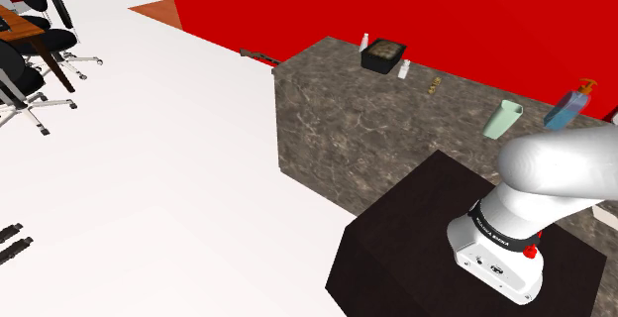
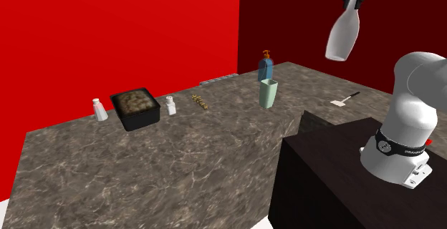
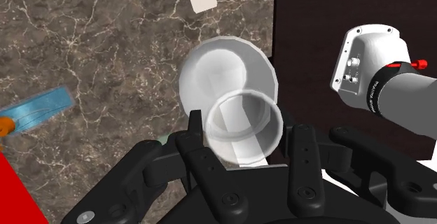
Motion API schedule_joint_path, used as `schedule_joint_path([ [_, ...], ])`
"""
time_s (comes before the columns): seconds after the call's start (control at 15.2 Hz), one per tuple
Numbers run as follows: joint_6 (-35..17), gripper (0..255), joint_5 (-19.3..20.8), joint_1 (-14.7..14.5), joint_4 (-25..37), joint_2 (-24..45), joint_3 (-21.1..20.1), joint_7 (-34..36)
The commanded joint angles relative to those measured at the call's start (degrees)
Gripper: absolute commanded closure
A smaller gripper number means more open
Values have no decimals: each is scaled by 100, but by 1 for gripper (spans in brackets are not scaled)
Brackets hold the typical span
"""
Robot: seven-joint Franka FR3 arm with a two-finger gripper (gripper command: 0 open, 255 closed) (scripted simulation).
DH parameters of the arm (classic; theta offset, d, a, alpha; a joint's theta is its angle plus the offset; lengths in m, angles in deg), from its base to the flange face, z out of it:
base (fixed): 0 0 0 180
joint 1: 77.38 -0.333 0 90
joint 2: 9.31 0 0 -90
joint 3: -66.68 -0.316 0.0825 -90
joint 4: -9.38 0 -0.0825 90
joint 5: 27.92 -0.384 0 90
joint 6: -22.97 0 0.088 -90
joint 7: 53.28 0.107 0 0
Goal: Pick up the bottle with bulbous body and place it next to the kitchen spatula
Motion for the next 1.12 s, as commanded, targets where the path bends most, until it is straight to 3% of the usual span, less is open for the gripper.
schedule_joint_path([
  [0.0, -125, 255, 37, 31, -196, -73, 10, 48],
  [1.06, -1144, 255, 403, 219, -1552, -453, 344, 297],
])
